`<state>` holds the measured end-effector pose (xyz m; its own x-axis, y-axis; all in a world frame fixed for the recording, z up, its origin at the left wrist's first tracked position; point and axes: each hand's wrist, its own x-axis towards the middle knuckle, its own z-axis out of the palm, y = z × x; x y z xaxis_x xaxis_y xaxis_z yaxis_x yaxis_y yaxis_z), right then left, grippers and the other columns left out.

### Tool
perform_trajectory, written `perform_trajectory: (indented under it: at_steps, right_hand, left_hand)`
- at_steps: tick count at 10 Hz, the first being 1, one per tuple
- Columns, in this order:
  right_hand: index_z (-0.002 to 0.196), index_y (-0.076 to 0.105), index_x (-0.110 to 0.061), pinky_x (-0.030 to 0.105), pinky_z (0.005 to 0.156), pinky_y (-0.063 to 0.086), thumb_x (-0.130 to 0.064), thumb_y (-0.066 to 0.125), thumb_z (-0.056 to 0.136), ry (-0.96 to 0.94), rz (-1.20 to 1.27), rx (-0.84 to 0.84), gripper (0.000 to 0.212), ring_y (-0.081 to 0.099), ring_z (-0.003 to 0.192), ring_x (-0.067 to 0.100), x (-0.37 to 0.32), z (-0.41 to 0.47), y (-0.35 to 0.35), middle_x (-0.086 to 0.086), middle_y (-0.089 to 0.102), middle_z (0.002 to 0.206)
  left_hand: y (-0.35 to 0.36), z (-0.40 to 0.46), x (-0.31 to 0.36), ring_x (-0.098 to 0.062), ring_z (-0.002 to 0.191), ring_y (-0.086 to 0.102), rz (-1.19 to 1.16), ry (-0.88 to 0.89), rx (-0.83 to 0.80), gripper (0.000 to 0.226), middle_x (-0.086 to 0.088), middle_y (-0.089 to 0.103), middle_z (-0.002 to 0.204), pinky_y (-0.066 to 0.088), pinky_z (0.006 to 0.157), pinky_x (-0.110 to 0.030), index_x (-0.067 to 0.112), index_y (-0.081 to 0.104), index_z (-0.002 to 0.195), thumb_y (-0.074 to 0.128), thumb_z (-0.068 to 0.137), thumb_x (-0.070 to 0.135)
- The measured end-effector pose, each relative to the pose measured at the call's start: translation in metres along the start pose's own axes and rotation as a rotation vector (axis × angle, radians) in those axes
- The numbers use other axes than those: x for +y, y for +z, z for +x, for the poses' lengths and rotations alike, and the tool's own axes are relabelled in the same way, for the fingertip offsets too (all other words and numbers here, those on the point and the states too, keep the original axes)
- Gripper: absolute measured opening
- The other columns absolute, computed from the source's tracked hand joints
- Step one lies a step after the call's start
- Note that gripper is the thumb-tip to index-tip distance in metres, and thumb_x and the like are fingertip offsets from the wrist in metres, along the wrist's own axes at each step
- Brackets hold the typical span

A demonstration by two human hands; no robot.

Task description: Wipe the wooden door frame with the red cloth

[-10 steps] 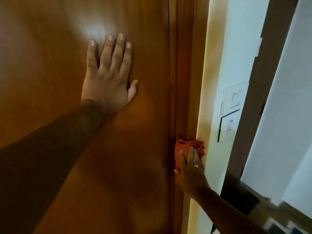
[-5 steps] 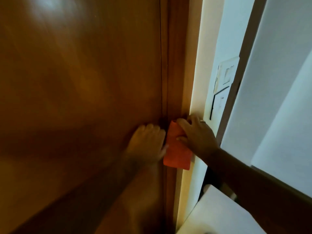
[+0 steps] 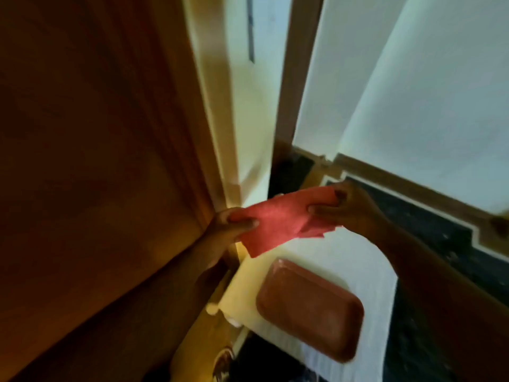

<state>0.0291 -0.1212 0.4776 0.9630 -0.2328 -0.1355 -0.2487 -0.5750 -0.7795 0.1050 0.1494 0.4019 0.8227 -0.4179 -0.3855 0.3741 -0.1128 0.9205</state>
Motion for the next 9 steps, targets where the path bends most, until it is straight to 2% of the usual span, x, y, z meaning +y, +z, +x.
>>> perform_trajectory:
  at_steps: [1, 2, 3, 4, 5, 6, 7, 8, 9]
  right_hand:
    - [0.102, 0.073, -0.010, 0.032, 0.066, 0.057, -0.023, 0.083, 0.073, 0.373, 0.341, -0.027, 0.033, 0.073, 0.078, 0.020, 0.106, -0.036, 0.011, 0.006, 0.077, 0.089]
    - [0.093, 0.070, -0.012, 0.032, 0.060, 0.058, -0.011, 0.077, 0.080, 0.672, 0.569, -0.012, 0.015, 0.074, 0.076, 0.025, 0.200, -0.076, 0.038, 0.012, 0.074, 0.087]
    - [0.101, 0.067, -0.006, 0.024, 0.048, 0.053, -0.004, 0.072, 0.084, 0.891, 0.619, 0.077, 0.018, 0.071, 0.059, 0.014, 0.277, -0.110, 0.071, 0.007, 0.071, 0.075]
    - [0.121, 0.059, -0.006, 0.045, 0.076, 0.060, -0.010, 0.068, 0.088, 1.036, 0.606, 0.084, 0.035, 0.069, 0.093, 0.031, 0.335, -0.134, 0.112, 0.015, 0.068, 0.107]
    - [0.113, 0.059, -0.013, 0.053, 0.088, 0.055, -0.015, 0.064, 0.091, 1.104, 0.535, 0.084, 0.023, 0.066, 0.101, 0.036, 0.378, -0.144, 0.156, 0.014, 0.065, 0.113]
    - [0.118, 0.059, -0.009, 0.051, 0.090, 0.054, -0.016, 0.064, 0.090, 1.148, 0.445, 0.116, 0.030, 0.063, 0.103, 0.034, 0.412, -0.140, 0.202, 0.013, 0.064, 0.115]
    - [0.121, 0.060, -0.002, 0.046, 0.090, 0.053, -0.015, 0.065, 0.089, 1.149, 0.338, 0.096, 0.035, 0.063, 0.101, 0.033, 0.428, -0.132, 0.225, 0.017, 0.065, 0.116]
    - [0.125, 0.057, -0.001, 0.031, 0.080, 0.048, -0.016, 0.062, 0.091, 1.075, 0.182, 0.069, 0.037, 0.064, 0.098, 0.034, 0.425, -0.122, 0.231, 0.018, 0.066, 0.117]
    - [0.120, 0.054, -0.009, 0.028, 0.065, 0.051, -0.017, 0.052, 0.094, 0.944, 0.104, 0.062, 0.027, 0.063, 0.082, 0.025, 0.393, -0.116, 0.213, 0.015, 0.065, 0.108]
  left_hand:
    - [0.049, 0.012, -0.056, -0.027, 0.107, 0.071, -0.131, -0.210, 0.009, 0.052, -0.010, 0.074, 0.117, 0.057, 0.075, -0.039, 0.014, 0.070, 0.119, 0.084, 0.074, 0.036]
    - [0.095, 0.020, -0.120, -0.029, 0.106, 0.071, -0.081, -0.398, 0.062, 0.050, -0.009, 0.076, 0.113, 0.057, 0.078, -0.041, 0.015, 0.069, 0.115, 0.080, 0.074, 0.041]
    - [0.126, 0.034, -0.193, -0.036, 0.115, 0.065, 0.087, -0.601, -0.069, 0.039, -0.014, 0.072, 0.120, 0.049, 0.100, -0.054, 0.010, 0.067, 0.121, 0.077, 0.083, 0.014]
    - [0.141, 0.056, -0.254, -0.034, 0.113, 0.065, 0.269, -0.699, -0.157, 0.045, -0.017, 0.068, 0.125, 0.050, 0.101, -0.052, 0.006, 0.063, 0.128, 0.074, 0.084, 0.003]
    - [0.152, 0.084, -0.305, -0.028, 0.102, 0.065, 0.451, -0.668, -0.198, 0.018, -0.007, 0.070, 0.106, 0.053, 0.088, -0.041, 0.019, 0.067, 0.106, 0.072, 0.089, 0.016]
    - [0.152, 0.116, -0.354, -0.025, 0.107, 0.064, 0.688, -0.588, -0.333, 0.027, 0.000, 0.067, 0.109, 0.052, 0.089, -0.038, 0.019, 0.065, 0.114, 0.070, 0.090, 0.030]
    - [0.144, 0.134, -0.377, -0.028, 0.119, 0.059, 0.847, -0.602, -0.381, 0.049, -0.009, 0.062, 0.130, 0.048, 0.099, -0.042, 0.015, 0.054, 0.136, 0.067, 0.091, 0.030]
    - [0.134, 0.139, -0.376, -0.028, 0.124, 0.057, 0.890, -0.585, -0.440, 0.053, -0.011, 0.059, 0.135, 0.045, 0.097, -0.037, 0.015, 0.046, 0.144, 0.064, 0.094, 0.024]
    - [0.128, 0.127, -0.339, -0.027, 0.128, 0.054, 1.016, -0.537, -0.502, 0.053, -0.012, 0.055, 0.143, 0.045, 0.100, -0.038, 0.017, 0.043, 0.146, 0.055, 0.097, 0.032]
